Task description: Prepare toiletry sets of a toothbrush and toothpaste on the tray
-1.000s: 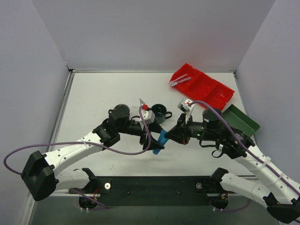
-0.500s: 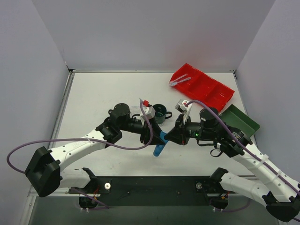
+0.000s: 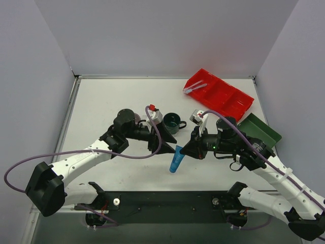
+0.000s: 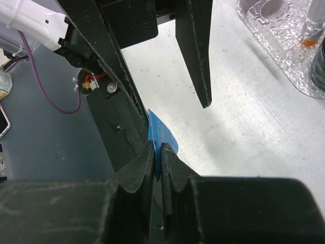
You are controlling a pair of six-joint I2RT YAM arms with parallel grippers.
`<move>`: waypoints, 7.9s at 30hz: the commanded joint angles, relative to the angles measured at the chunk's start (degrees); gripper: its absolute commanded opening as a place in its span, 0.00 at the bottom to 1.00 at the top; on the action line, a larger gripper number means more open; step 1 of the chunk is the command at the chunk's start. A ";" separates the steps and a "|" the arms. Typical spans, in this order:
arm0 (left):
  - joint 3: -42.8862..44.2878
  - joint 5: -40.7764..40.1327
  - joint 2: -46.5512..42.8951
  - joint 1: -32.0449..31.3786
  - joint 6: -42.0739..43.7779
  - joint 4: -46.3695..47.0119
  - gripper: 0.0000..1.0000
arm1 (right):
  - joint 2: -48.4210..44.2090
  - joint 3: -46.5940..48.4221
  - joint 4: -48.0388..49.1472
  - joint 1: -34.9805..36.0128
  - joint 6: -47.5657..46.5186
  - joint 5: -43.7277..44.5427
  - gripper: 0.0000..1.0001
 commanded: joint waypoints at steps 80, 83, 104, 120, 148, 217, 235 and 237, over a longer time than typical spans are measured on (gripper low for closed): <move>-7.68 -34.89 -22.78 0.19 -19.48 -8.29 0.36 | 9.64 -11.64 33.93 23.12 -3.77 48.18 0.11; -5.23 -33.49 -21.20 0.27 -18.43 -9.96 0.55 | 9.20 -11.55 32.35 23.12 -4.65 46.51 0.09; 2.96 -26.02 -11.61 0.27 -14.56 -17.61 0.22 | 10.43 -9.62 26.90 23.12 -4.74 44.57 0.06; 12.26 -37.08 -16.36 13.27 -3.14 -32.98 0.00 | 1.47 -13.21 22.50 13.72 -0.52 38.34 0.72; 20.89 -59.85 3.06 11.61 5.48 -26.14 0.00 | -23.50 -26.67 12.48 10.20 5.72 54.68 0.74; 14.74 -59.94 10.27 12.40 4.86 -15.06 0.00 | -25.96 -28.42 11.96 10.11 6.51 55.03 0.74; 12.90 -59.85 11.07 12.32 6.10 -13.13 0.00 | -26.66 -28.86 11.69 10.11 6.78 55.21 0.74; 12.19 -59.85 11.06 12.23 6.10 -12.69 0.00 | -26.66 -28.95 11.69 10.20 6.86 55.30 0.74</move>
